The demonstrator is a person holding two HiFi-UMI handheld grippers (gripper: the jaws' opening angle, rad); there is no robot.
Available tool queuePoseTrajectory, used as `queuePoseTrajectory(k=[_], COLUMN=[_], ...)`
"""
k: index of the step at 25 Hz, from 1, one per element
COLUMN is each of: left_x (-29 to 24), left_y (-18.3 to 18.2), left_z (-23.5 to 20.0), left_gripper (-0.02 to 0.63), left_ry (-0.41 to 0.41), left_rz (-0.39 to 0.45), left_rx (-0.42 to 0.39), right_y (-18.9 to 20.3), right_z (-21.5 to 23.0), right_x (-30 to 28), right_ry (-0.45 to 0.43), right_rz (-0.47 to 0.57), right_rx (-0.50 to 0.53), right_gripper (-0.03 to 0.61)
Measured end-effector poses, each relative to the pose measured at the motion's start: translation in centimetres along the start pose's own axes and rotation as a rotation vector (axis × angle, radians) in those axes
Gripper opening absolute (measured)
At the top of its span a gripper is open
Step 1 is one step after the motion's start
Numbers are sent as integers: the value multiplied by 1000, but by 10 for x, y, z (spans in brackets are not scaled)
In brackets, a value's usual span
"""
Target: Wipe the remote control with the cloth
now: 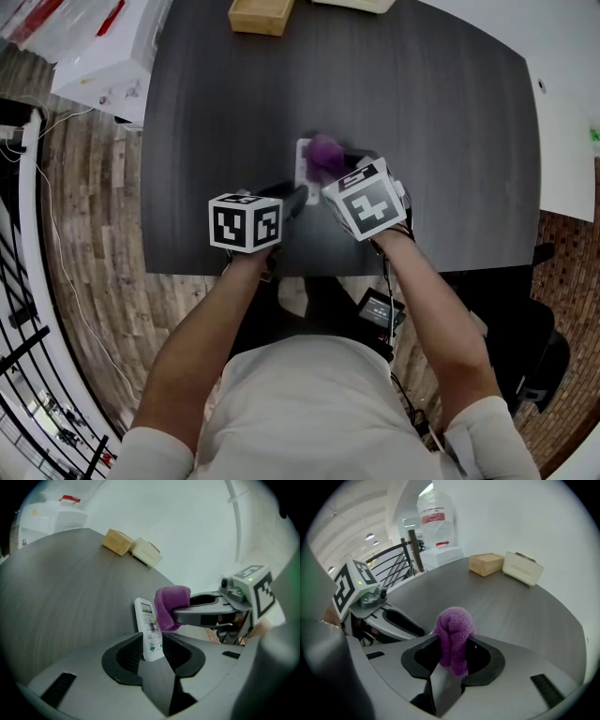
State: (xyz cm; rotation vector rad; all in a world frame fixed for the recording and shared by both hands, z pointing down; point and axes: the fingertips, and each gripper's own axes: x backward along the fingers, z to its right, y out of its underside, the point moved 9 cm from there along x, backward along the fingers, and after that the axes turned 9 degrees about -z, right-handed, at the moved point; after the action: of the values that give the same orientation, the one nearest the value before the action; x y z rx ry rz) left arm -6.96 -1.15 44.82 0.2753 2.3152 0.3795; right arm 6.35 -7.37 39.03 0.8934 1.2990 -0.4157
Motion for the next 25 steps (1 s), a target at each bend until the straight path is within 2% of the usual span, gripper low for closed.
queuePoseTrajectory(k=[3,5,8,11,21,25], left_x=[-3,-7,-9,-9,-9,-9], left_y=[6,9,9,11,11,11], left_z=[-5,-9,-11,-11,-10,-10], left_gripper=[124,118,118,118,117,117], left_ry=[-21,-17,7,1,-3,-10], left_rz=[-32,-39,-25,-12,-4,-1], left_rx=[24,56,122,149,153,152], right_y=[-4,0,0,0,17,22], right_z=[-27,-32,-31,-31,-12,-4], right_x=[-8,-17,-23,-23,-16,-14], right_ry=[-46,-44,-47,-46,-5,37], right_rz=[-21,-42,-45,-46,-54,-54], right_rx=[103,118,90,86,0,-19], right_gripper=[132,132,132,132,132,132])
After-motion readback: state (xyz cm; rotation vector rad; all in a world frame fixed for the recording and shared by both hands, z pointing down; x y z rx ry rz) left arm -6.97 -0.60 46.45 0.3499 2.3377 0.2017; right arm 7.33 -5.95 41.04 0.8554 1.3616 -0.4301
